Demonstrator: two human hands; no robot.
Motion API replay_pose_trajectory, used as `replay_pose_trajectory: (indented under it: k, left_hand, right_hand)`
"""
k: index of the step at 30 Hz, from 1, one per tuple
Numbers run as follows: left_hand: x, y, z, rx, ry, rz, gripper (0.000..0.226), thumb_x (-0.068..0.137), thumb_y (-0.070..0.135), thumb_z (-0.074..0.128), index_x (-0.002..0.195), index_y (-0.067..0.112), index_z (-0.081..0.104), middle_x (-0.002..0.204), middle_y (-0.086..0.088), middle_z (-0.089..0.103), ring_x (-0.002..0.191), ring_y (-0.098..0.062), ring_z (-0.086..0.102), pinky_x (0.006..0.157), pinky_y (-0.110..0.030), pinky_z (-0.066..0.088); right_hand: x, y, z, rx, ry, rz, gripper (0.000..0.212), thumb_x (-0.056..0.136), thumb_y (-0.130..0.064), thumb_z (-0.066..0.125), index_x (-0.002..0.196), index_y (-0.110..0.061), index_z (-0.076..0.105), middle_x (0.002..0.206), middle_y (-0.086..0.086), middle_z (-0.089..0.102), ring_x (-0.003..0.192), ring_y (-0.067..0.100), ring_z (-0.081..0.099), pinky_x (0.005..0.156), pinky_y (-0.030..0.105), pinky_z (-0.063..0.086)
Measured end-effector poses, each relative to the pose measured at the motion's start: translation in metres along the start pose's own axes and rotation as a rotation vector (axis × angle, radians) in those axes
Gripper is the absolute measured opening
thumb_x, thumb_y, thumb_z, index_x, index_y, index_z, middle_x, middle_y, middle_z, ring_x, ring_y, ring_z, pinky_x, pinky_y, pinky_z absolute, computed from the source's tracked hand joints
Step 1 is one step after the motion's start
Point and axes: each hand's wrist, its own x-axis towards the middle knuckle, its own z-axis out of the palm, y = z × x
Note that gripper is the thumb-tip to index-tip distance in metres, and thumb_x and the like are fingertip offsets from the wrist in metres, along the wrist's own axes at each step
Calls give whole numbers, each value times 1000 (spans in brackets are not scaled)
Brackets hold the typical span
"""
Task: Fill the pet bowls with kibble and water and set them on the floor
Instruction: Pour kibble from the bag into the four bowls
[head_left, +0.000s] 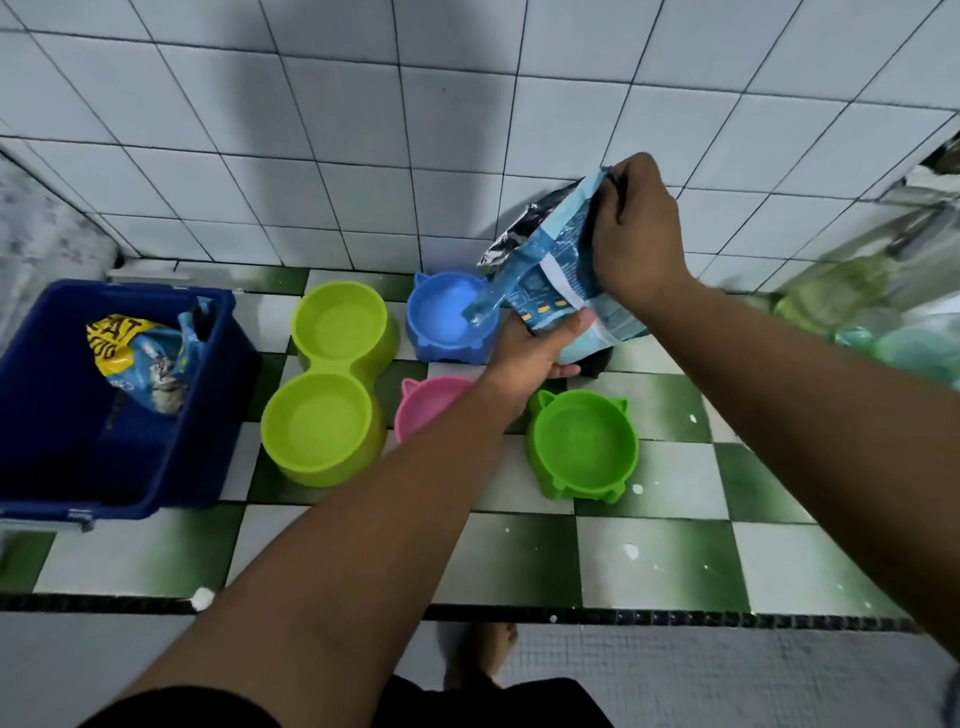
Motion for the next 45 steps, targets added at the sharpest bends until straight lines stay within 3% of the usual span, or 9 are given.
replay_pose_trajectory:
  k: [6, 11, 16, 21, 25, 31, 38, 43, 45]
  left_hand:
    - [15, -10, 19, -149, 52, -12, 43, 91, 24, 76, 128, 17, 57, 117, -7, 71, 107, -30, 71, 77, -48, 64]
    - [25, -12, 15, -238, -19, -102, 26, 95, 28, 71, 119, 27, 61, 114, -4, 70, 108, -29, 68, 90, -53, 59]
    - [34, -15, 12, -266, -18, -140, 29, 97, 29, 69, 123, 23, 59, 113, -5, 68, 104, -28, 67, 93, -56, 58]
    - [36, -17, 15, -318, -12, -188, 40, 98, 30, 68, 133, 15, 57, 125, -13, 64, 115, -36, 63, 94, -58, 56]
    - [39, -19, 17, -349, -31, -200, 30, 99, 29, 66, 124, 17, 59, 122, -14, 64, 111, -34, 63, 98, -60, 53]
    - [43, -19, 18, -383, -29, -201, 24, 99, 35, 64, 114, 17, 62, 109, -11, 68, 104, -32, 65, 88, -53, 58]
    - [44, -18, 18, -405, -6, -201, 23, 99, 34, 63, 111, 15, 62, 107, -12, 67, 110, -36, 63, 97, -58, 52]
    - [43, -16, 16, -438, 13, -197, 52, 98, 37, 65, 138, 6, 53, 121, -18, 63, 112, -38, 63, 84, -54, 61]
    - [44, -17, 17, -453, 15, -191, 52, 98, 37, 65, 139, 7, 52, 123, -18, 63, 111, -38, 63, 80, -52, 62]
  right_hand:
    - [9, 1, 14, -44, -34, -31, 8, 104, -15, 38, 96, -15, 38, 81, 5, 53, 71, 22, 45, 61, 25, 24]
    - [17, -2, 21, -96, -110, -61, 17, 104, -18, 38, 103, -5, 47, 85, 6, 54, 74, 24, 47, 60, 28, 23]
    - [22, -3, 31, -152, -154, -87, 19, 104, -18, 37, 107, -3, 48, 90, 8, 55, 76, 23, 47, 62, 29, 25]
    - [22, -3, 36, -214, -199, -130, 19, 103, -17, 37, 108, -3, 49, 93, 7, 52, 79, 24, 47, 66, 30, 29]
    - [25, -3, 40, -238, -226, -157, 18, 104, -16, 38, 107, -2, 49, 91, 11, 55, 77, 25, 46, 63, 29, 25]
    - [32, -5, 44, -243, -250, -176, 21, 104, -16, 38, 113, -1, 50, 107, 18, 63, 82, 21, 46, 68, 30, 29]
    - [38, -6, 52, -267, -261, -202, 21, 104, -16, 39, 112, -1, 51, 106, 19, 63, 82, 23, 45, 68, 31, 28]
    - [39, -6, 56, -282, -266, -219, 22, 104, -17, 39, 111, 0, 50, 102, 20, 62, 80, 25, 45, 67, 32, 28]
    - [39, -6, 58, -289, -279, -234, 22, 104, -17, 38, 111, 1, 50, 102, 21, 61, 80, 26, 45, 67, 33, 28]
